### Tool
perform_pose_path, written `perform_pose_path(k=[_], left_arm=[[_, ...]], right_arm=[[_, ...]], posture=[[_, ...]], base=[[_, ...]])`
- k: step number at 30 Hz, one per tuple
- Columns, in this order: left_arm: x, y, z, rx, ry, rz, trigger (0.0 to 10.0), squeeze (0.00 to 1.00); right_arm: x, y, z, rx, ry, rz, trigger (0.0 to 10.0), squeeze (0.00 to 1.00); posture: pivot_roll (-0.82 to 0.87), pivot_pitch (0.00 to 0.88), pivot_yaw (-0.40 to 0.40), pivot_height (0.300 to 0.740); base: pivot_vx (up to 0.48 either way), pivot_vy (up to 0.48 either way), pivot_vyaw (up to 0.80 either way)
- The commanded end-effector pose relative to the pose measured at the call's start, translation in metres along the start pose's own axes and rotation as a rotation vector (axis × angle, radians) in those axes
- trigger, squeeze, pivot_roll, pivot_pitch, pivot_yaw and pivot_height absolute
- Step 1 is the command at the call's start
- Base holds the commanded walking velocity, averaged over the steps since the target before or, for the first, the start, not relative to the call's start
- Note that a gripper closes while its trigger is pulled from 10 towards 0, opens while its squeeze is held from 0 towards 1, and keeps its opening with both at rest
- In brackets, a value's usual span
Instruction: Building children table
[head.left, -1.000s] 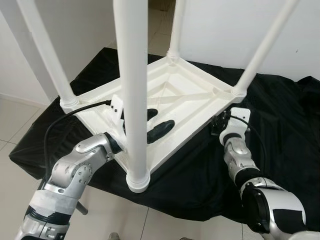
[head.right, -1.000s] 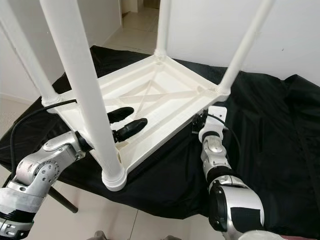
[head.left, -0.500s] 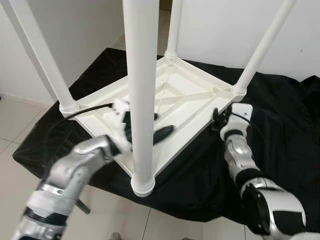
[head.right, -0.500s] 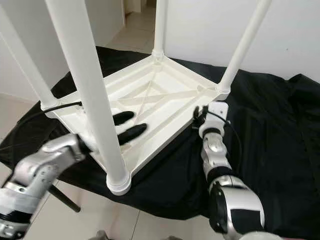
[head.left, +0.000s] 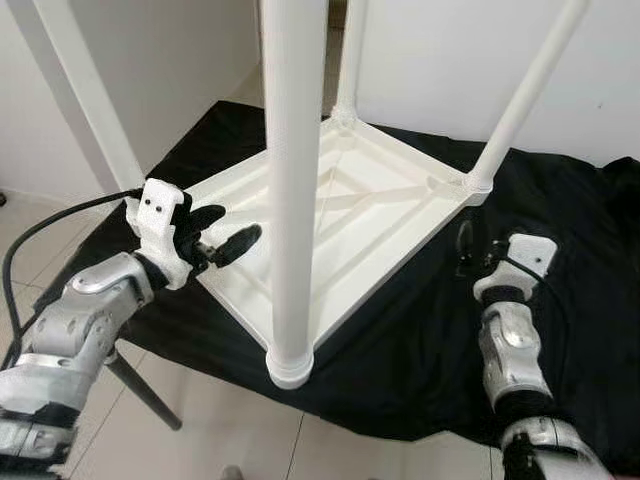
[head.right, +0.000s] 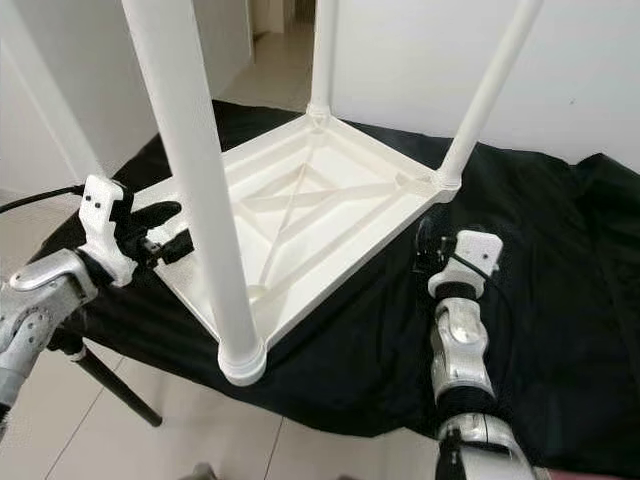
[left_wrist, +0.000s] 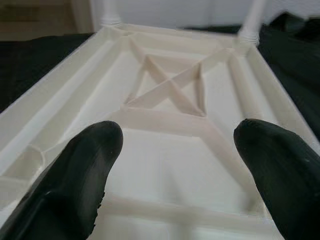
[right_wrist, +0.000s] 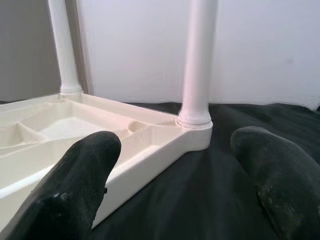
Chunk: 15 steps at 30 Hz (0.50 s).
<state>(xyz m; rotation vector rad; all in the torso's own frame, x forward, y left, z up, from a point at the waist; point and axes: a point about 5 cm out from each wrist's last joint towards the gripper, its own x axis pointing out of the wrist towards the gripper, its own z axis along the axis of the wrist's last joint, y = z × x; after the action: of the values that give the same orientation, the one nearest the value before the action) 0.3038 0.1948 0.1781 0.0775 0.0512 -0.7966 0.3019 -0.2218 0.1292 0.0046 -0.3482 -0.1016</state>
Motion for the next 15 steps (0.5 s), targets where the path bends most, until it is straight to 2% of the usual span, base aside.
perform_pose_path(k=[1, 8, 10, 13, 15], left_arm=[[-0.012, -0.016, -0.017, 0.011, 0.103, -0.331, 10.0, 0.00], [-0.021, -0.017, -0.027, 0.013, 0.173, -0.388, 10.0, 0.00], [-0.026, -0.022, -0.032, 0.045, 0.233, -0.445, 10.0, 0.00], [-0.027, -0.024, -0.034, 0.062, 0.251, -0.459, 10.0, 0.00], [-0.025, -0.025, -0.034, 0.089, 0.260, -0.460, 10.0, 0.00]], right_arm=[[-0.011, 0.015, 0.005, 0.041, 0.007, 0.133, 10.0, 0.00], [-0.032, 0.024, 0.010, 0.056, 0.034, 0.303, 10.0, 0.00], [-0.049, 0.027, 0.014, 0.084, 0.082, 0.461, 10.0, 0.00], [-0.055, 0.028, 0.014, 0.093, 0.099, 0.515, 10.0, 0.00], [-0.067, 0.030, 0.016, 0.093, 0.127, 0.600, 10.0, 0.00]], posture=[[-0.02, 0.000, -0.023, 0.740], [-0.03, 0.000, -0.033, 0.740], [-0.02, 0.000, -0.036, 0.740], [-0.02, 0.000, -0.035, 0.740], [-0.02, 0.000, -0.034, 0.740]], base=[[0.000, 0.000, 0.00], [0.000, 0.000, 0.00], [0.000, 0.000, 0.00], [0.000, 0.000, 0.00], [0.000, 0.000, 0.00]])
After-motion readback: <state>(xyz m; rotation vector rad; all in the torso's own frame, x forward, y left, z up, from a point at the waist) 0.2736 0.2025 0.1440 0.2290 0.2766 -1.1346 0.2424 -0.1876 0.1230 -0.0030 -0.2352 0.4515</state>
